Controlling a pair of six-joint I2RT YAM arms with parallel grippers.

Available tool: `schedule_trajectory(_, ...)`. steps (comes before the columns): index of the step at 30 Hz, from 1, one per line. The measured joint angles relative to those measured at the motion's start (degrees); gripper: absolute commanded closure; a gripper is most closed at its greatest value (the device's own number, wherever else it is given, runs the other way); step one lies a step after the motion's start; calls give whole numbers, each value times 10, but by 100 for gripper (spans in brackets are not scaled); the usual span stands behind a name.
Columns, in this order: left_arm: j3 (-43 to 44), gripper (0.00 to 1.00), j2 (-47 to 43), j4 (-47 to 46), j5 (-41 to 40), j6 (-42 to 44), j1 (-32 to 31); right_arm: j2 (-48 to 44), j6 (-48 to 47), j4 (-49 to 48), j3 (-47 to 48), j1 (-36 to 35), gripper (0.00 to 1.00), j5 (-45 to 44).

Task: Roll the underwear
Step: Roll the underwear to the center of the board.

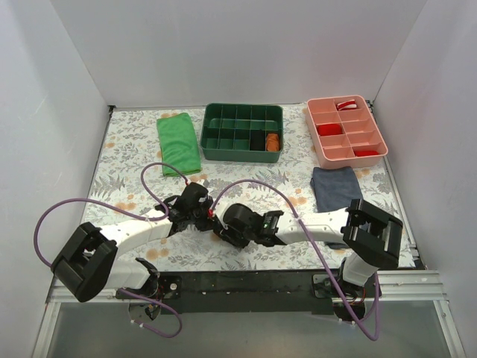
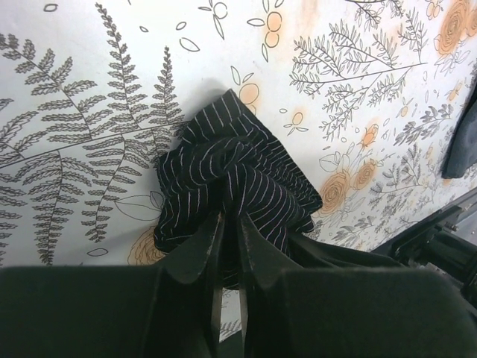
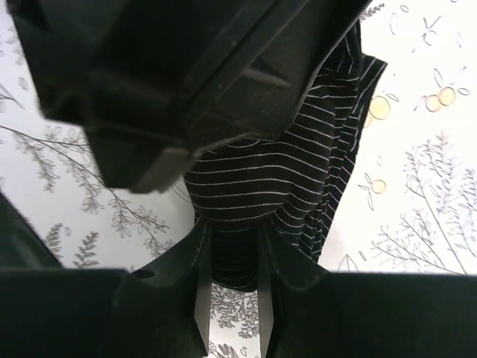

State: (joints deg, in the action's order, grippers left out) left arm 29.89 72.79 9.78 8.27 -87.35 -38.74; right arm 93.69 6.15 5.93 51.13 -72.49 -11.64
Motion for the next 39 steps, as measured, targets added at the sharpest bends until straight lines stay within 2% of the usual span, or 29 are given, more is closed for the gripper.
schedule_trajectory(6, 14, 73, -8, 37, -29, 5, 0, -8, 28, -35, -14, 47, 87, 111)
schedule_trajectory(8, 14, 65, -15, 51, -36, 6, 0, -8, 36, -45, -18, 60, 86, 150)
schedule_trajectory(12, 14, 57, -25, 71, -52, 7, 1, -7, 49, -58, -23, 78, 86, 202)
schedule_trajectory(13, 15, 51, -26, 77, -56, 8, 1, -7, 53, -60, -23, 82, 86, 215)
schedule_trajectory(16, 20, 44, -31, 94, -67, 11, 4, -2, 61, -64, -23, 91, 86, 251)
schedule_trajectory(20, 20, 37, -43, 110, -85, 11, 11, 11, 69, -70, -20, 102, 86, 295)
schedule_trajectory(25, 31, 35, -72, 132, -98, 10, 33, 30, 76, -70, -7, 114, 86, 344)
schedule_trajectory(32, 42, 42, -140, 150, -100, 9, 54, 50, 99, -75, 0, 140, 86, 406)
schedule_trajectory(39, -12, 50, -229, 155, -67, -3, 54, 76, 131, -78, 15, 158, 85, 462)
